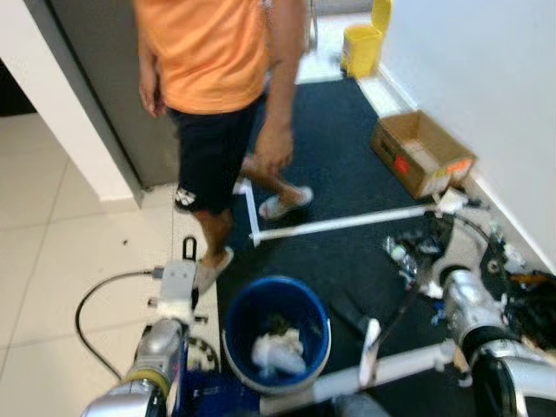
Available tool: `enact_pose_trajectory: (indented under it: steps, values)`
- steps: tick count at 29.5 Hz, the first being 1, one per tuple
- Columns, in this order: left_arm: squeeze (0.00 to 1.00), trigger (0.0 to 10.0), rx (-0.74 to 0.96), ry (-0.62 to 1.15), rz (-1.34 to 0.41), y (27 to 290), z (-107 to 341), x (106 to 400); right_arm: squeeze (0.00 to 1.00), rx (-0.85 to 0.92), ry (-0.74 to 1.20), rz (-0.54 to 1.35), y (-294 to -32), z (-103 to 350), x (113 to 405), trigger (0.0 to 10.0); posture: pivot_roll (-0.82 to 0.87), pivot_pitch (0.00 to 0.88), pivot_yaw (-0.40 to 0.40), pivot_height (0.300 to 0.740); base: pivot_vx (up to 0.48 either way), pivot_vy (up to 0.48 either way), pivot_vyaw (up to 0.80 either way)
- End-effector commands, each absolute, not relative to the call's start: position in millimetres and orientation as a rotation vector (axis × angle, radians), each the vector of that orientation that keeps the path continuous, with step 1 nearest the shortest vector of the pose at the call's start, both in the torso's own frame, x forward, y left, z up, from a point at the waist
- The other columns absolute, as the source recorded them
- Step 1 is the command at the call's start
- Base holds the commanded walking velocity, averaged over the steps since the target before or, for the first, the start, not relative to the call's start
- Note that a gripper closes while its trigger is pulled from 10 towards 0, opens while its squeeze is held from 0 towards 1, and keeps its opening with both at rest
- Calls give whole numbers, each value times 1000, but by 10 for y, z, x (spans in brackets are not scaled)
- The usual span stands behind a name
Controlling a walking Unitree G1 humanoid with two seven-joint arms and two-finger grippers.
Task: Sweep floor
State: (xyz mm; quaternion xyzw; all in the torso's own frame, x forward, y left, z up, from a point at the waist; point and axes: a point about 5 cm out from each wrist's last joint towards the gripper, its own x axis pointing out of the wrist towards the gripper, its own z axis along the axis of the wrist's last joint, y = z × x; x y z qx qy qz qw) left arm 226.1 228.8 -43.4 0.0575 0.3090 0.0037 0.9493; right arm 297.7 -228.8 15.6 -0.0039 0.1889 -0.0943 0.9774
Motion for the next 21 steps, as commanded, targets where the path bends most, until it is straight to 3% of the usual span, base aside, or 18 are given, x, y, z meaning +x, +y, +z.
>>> enact_pose_trajectory:
  steps: [1, 9, 21]
  values:
    - [0, 10000, 45, 687, -33, 2140, -544, 2167, 0, -32, 455, -208, -2355, 44, 2870, 10000, 153, 0, -40, 740, 0, 0, -800]
    - [0, 10000, 44, 690, -55, 2097, -558, 2154, 0, -43, 441, -206, -2378, 70, 2884, 10000, 150, 0, -45, 740, 0, 0, 0]
    - [0, 10000, 29, 691, -63, 2072, -572, 2135, 0, -61, 428, -200, -2388, 114, 2923, 10000, 152, 0, -48, 740, 0, -407, 0]
